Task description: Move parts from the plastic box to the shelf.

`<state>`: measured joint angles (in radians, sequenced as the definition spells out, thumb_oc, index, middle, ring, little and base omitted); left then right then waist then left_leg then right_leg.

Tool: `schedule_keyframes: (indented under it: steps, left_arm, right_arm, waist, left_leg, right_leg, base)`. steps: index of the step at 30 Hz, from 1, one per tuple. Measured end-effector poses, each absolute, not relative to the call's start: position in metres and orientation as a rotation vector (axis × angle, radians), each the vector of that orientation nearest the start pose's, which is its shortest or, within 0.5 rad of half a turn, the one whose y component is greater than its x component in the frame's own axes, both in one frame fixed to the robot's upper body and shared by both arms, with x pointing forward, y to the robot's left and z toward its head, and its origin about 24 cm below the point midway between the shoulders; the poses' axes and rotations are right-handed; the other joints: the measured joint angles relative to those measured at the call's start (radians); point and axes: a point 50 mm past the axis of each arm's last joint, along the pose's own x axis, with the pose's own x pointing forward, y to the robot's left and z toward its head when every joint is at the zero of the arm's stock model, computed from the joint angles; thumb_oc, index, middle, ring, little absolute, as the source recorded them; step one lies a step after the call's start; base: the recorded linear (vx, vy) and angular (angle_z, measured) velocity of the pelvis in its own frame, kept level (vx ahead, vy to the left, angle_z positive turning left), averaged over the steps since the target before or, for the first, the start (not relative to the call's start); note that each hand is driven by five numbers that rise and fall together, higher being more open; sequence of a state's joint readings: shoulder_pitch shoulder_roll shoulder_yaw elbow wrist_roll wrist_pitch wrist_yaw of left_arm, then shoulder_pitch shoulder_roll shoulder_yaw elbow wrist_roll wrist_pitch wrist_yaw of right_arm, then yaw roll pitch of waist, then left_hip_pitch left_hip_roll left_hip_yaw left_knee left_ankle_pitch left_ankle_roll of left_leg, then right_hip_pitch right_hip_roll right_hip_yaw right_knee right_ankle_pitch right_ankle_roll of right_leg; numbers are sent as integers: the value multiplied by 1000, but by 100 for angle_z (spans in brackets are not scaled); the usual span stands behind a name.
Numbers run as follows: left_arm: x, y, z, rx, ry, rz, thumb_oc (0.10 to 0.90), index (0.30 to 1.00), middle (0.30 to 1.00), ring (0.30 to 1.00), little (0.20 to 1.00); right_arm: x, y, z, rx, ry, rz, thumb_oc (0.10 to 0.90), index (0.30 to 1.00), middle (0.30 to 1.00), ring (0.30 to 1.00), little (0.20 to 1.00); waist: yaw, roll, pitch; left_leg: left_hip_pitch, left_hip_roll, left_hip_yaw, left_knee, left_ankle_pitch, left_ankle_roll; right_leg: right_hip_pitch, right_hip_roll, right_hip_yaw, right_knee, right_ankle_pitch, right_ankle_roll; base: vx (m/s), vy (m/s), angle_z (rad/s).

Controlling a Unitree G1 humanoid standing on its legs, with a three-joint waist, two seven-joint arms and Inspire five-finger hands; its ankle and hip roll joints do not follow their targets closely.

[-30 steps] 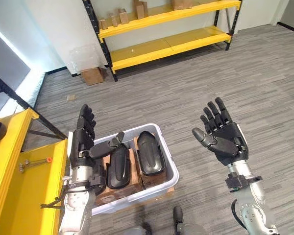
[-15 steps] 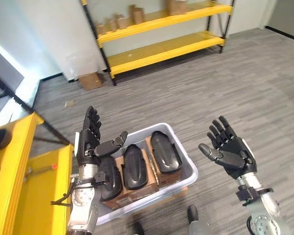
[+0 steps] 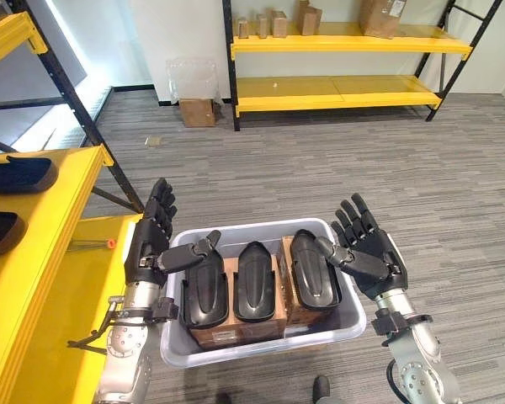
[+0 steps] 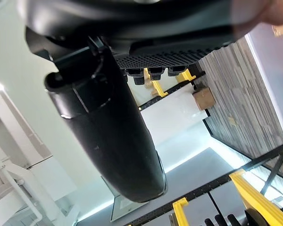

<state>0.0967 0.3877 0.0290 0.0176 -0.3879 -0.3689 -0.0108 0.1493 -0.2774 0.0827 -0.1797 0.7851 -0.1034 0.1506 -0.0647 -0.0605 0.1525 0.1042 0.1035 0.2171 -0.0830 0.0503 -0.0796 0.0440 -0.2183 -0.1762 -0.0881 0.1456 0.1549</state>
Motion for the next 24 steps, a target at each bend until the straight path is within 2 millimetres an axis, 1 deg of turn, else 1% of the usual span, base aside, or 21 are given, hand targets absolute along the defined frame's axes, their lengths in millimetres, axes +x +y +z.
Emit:
schedule_keyframes:
  steps: [3,4,5,6,7,8,9,10,15,16,17,18,19,21,22,24]
  left_arm:
    - [229,234,68,12,-253,41,900,1000,1000,1000,1000]
    - [228,231,65,11,-236,17,900,1000,1000,1000,1000]
    - [228,230,65,10,-233,8,900,1000,1000,1000,1000]
    - [229,225,63,5,-228,-19,900,1000,1000,1000,1000]
    - [229,225,63,5,-228,-19,900,1000,1000,1000,1000]
    - [229,224,60,-69,-214,17,900,1000,1000,1000,1000]
    - [229,224,58,-103,-202,38,900,1000,1000,1000,1000]
    - [229,227,51,-130,-163,86,900,1000,1000,1000,1000]
    - [228,222,47,-174,-150,93,900,1000,1000,1000,1000]
    - [228,218,44,-175,-125,80,900,1000,1000,1000,1000]
    - [226,219,41,-173,-106,82,900,1000,1000,1000,1000]
    - [223,222,25,-148,32,82,900,1000,1000,1000,1000]
    - [221,223,17,-139,84,87,900,1000,1000,1000,1000]
    - [213,235,-11,-113,219,145,900,1000,1000,1000,1000]
    - [202,249,-19,-70,270,235,900,1000,1000,1000,1000]
    - [200,254,-15,-30,259,253,900,1000,1000,1000,1000]
  right_arm:
    - [222,-183,61,509,-116,207,900,1000,1000,1000,1000]
    - [222,-188,57,498,-100,185,900,1000,1000,1000,1000]
    - [221,-189,56,496,-97,183,900,1000,1000,1000,1000]
    - [221,-188,56,496,-95,186,900,1000,1000,1000,1000]
    - [221,-188,56,496,-95,186,900,1000,1000,1000,1000]
    - [224,-191,47,442,-111,146,900,1000,1000,1000,1000]
    - [224,-195,40,427,-91,112,900,1000,1000,1000,1000]
    - [222,-202,27,410,-40,50,900,1000,1000,1000,1000]
    - [222,-200,26,423,-34,53,900,1000,1000,1000,1000]
    - [222,-198,25,425,-29,61,900,1000,1000,1000,1000]
    - [221,-196,25,426,-25,66,900,1000,1000,1000,1000]
    - [222,-198,25,410,-21,72,900,1000,1000,1000,1000]
    - [222,-199,26,402,-20,76,900,1000,1000,1000,1000]
    - [222,-202,26,391,-17,74,900,1000,1000,1000,1000]
    - [220,-208,26,385,-13,52,900,1000,1000,1000,1000]
    - [220,-209,26,385,-15,47,900,1000,1000,1000,1000]
  waist:
    - [-14,3,0]
    - [-15,12,0]
    - [-14,15,-1]
    - [-13,37,-2]
    - [-13,37,-2]
    - [-12,36,-4]
    - [-10,37,-8]
    - [-7,46,-16]
    - [2,54,-32]
    - [14,59,-36]
    - [18,59,-37]
    - [22,65,-50]
    - [21,70,-57]
    - [13,82,-77]
    - [15,80,-77]
    - [16,81,-77]
  left_leg:
    - [-5,17,0,0,0,-1]
    - [-8,27,1,0,1,-1]
    - [-10,30,0,0,2,-1]
    - [-11,39,0,0,15,-20]
    - [-11,39,0,0,15,-20]
    - [1,32,2,2,15,-20]
    - [1,32,2,2,15,-20]
    - [2,32,3,2,15,-20]
    - [1,34,1,0,16,-20]
    - [1,34,0,0,16,-19]
    - [-1,35,-2,0,16,-14]
    - [-8,34,-4,0,20,-11]
    - [-10,34,-4,0,19,-10]
    - [-3,34,-4,-1,19,-10]
    - [-13,39,-6,-1,20,-9]
    - [-13,38,-7,-1,21,-8]
  right_leg:
    - [-1,11,0,-6,-9,-5]
    - [-2,21,0,-7,-9,-7]
    - [-2,23,-1,-7,-8,-8]
    - [-2,33,-4,0,0,-21]
    - [-2,33,-4,0,0,-21]
    - [1,40,-7,0,1,-21]
    - [1,40,-7,0,1,-21]
    - [1,41,-6,0,1,-21]
    - [1,43,-7,0,1,-21]
    - [1,43,-7,0,1,-22]
    - [1,43,-9,0,1,-22]
    - [0,42,-10,0,2,-20]
    - [-1,42,-11,-2,2,-20]
    - [-1,42,-12,-3,0,-18]
    - [-3,45,-14,-7,0,-19]
    - [-2,44,-14,-7,-1,-20]
  base:
    - [6,-30,-1]
    - [5,-38,1]
    - [4,-31,4]
    - [3,0,3]
    - [0,0,0]
    - [14,42,-4]
    - [24,63,-6]
    - [22,54,-2]
    - [0,0,0]
    - [-53,14,4]
    - [-69,48,5]
    - [-83,52,4]
    - [-44,35,2]
    - [0,0,0]
    - [0,0,0]
    - [60,48,3]
